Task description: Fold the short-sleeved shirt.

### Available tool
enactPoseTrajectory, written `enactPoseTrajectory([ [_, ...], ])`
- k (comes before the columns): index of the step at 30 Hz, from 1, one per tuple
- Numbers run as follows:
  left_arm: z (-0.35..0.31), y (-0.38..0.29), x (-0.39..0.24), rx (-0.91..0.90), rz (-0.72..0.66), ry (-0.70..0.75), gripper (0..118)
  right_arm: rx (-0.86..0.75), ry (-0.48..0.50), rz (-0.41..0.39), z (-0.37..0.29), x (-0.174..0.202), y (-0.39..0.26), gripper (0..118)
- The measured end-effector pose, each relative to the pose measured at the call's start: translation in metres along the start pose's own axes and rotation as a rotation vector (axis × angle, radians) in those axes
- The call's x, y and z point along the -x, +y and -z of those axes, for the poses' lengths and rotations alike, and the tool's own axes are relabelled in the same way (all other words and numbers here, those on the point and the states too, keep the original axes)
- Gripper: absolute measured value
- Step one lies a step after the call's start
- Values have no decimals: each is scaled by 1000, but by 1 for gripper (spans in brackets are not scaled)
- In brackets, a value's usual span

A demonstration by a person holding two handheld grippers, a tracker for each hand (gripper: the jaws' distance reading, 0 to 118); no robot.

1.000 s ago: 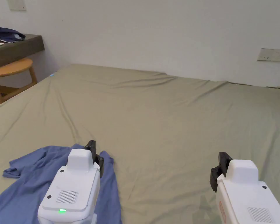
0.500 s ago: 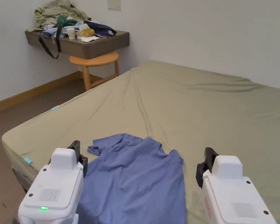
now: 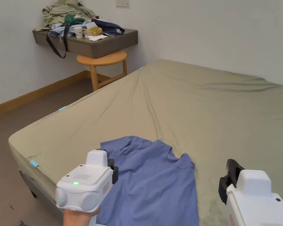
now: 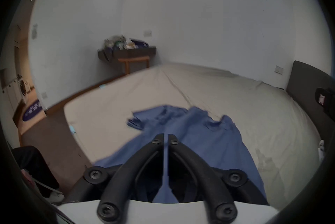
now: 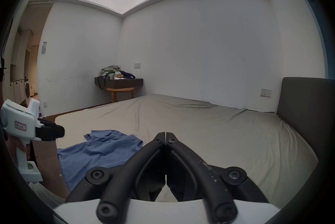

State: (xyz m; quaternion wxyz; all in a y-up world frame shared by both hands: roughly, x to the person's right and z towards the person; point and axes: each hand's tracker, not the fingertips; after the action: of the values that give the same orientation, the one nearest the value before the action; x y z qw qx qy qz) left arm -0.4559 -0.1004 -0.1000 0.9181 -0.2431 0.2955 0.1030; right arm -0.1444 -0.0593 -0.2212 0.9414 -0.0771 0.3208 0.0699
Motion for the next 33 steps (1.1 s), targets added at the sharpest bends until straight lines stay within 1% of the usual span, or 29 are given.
enactPoseTrajectory([
  [1, 12, 1, -7, 47, -2, -25, 19, 5, -12, 0, 1, -5, -2, 1],
  [2, 25, 1, -13, 64, -17, -42, 35, 13, -20, 2, 2, -9, -3, 1],
  [3, 41, 0, -19, 128, -22, -64, 58, 22, -32, 2, 5, -14, -5, 1],
  [4, 56, -2, -26, 178, -20, -81, 89, 30, -44, 2, 6, -18, -7, 1],
  [5, 68, -5, -32, 209, -22, -85, 108, 38, -53, 1, 8, -22, -9, 1],
  [6, 82, -8, -38, 253, -18, -88, 116, 46, -60, 0, 10, -26, -11, 1],
  [7, 94, -13, -44, 284, -24, -83, 116, 54, -71, -1, 12, -30, -13, 1],
  [9, 120, -24, -51, 344, -19, -82, 113, 71, -92, -1, 14, -37, -18, 1],
  [10, 132, -31, -55, 371, -13, -70, 110, 79, -102, -1, 15, -41, -20, 1],
  [11, 142, -39, -59, 398, -2, -56, 103, 88, -110, 0, 17, -44, -22, 1],
  [13, 160, -55, -66, 466, 46, -28, 83, 107, -125, 4, 18, -52, -27, 1],
  [14, 166, -63, -69, 497, 75, -28, 84, 112, -132, 3, 18, -55, -30, 1],
  [15, 162, -66, -70, 446, 59, -30, 74, 123, -142, 1, 19, -58, -32, 1],
  [16, 156, -58, -68, 390, 11, -8, 57, 132, -148, 1, 19, -61, -34, 1],
  [17, 154, -57, -69, 431, -19, -23, 37, 136, -152, 4, 19, -63, -36, 1],
  [18, 151, -55, -70, 412, -5, -20, 14, 138, -156, 8, 19, -66, -38, 1],
  [19, 152, -56, -70, 412, 8, -14, 0, 144, -160, 10, 19, -68, -38, 1],
  [21, 156, -60, -64, 417, 48, -4, 0, 148, -166, 19, 18, -71, -38, 1],
  [25, 150, -52, -52, 407, -35, -58, 0, 135, -181, 35, 8, -78, -37, 1],
  [28, 122, -42, -41, 289, -109, -110, 0, 129, -189, 45, 2, -83, -36, 1],
  [31, 81, -21, -34, 186, -180, -199, 0, 117, -198, 64, -7, -89, -33, 1],
  [33, 53, -2, -39, 122, -135, -239, 0, 104, -205, 74, -14, -93, -31, 1],
])
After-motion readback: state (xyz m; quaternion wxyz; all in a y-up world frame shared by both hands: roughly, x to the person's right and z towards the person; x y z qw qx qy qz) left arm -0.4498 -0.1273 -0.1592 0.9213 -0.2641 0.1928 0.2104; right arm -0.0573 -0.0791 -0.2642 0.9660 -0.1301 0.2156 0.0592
